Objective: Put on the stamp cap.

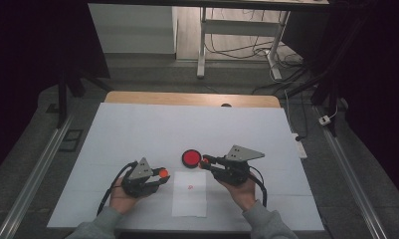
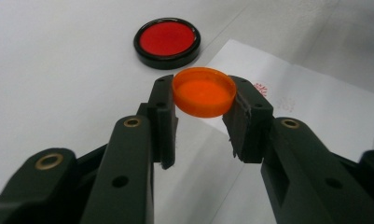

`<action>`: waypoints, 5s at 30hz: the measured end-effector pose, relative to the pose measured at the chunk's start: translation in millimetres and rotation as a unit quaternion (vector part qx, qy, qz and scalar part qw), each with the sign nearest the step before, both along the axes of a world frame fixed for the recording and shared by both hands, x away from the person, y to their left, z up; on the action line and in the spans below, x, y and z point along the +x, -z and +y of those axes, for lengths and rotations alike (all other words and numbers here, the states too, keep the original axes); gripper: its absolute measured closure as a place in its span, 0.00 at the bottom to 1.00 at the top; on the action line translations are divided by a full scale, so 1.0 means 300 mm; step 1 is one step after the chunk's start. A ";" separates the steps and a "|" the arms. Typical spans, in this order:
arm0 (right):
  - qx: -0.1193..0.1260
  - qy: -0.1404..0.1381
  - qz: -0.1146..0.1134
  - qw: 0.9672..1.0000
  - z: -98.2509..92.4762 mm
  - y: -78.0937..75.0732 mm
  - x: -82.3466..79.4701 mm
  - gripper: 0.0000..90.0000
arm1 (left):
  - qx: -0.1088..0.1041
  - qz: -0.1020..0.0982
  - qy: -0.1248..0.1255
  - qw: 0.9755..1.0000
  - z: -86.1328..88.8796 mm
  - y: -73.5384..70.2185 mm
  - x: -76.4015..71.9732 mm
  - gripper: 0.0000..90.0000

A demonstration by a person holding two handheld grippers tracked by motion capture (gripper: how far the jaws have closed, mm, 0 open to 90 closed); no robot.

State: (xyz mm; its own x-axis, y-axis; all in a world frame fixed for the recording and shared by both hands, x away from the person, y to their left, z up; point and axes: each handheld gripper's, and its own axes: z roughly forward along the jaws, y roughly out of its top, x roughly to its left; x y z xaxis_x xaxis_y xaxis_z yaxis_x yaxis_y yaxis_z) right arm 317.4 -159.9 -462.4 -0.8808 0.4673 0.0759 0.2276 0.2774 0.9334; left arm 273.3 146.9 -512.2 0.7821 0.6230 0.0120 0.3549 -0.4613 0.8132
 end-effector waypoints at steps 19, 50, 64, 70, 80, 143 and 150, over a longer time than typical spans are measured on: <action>-0.001 -0.002 0.001 1.000 0.001 0.003 0.000 0.80 | 0.003 0.006 0.037 0.999 -0.125 0.002 0.043 0.72; -0.006 -0.009 0.009 1.000 0.015 0.018 -0.001 0.80 | 0.016 0.016 0.070 0.997 -0.245 0.029 0.060 0.72; -0.005 -0.020 0.018 1.000 0.034 0.028 -0.007 0.80 | 0.016 0.013 0.072 0.997 -0.249 0.026 0.059 0.72; -0.011 -0.028 0.024 0.999 0.050 0.042 -0.012 0.80 | 0.012 0.012 0.072 0.997 -0.247 0.020 0.058 0.72; -0.018 -0.035 0.030 0.999 0.068 0.061 -0.017 0.80 | 0.008 0.008 0.071 0.997 -0.245 0.015 0.055 0.72; -0.024 -0.043 0.031 0.998 0.083 0.075 -0.023 0.80 | 0.001 -0.002 0.068 0.998 -0.243 0.004 0.046 0.72; -0.024 -0.041 0.027 0.998 0.082 0.074 -0.024 0.80 | 0.000 -0.002 0.068 0.998 -0.242 0.003 0.046 0.72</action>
State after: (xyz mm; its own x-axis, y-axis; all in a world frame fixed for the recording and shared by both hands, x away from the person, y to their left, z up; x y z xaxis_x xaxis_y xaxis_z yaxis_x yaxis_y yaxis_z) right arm 310.3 -135.4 -484.7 -0.9116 0.3978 0.1033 0.2518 0.3421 0.9053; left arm 287.2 74.4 -513.1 0.8590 0.5118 0.0156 0.2856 -0.5043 0.8149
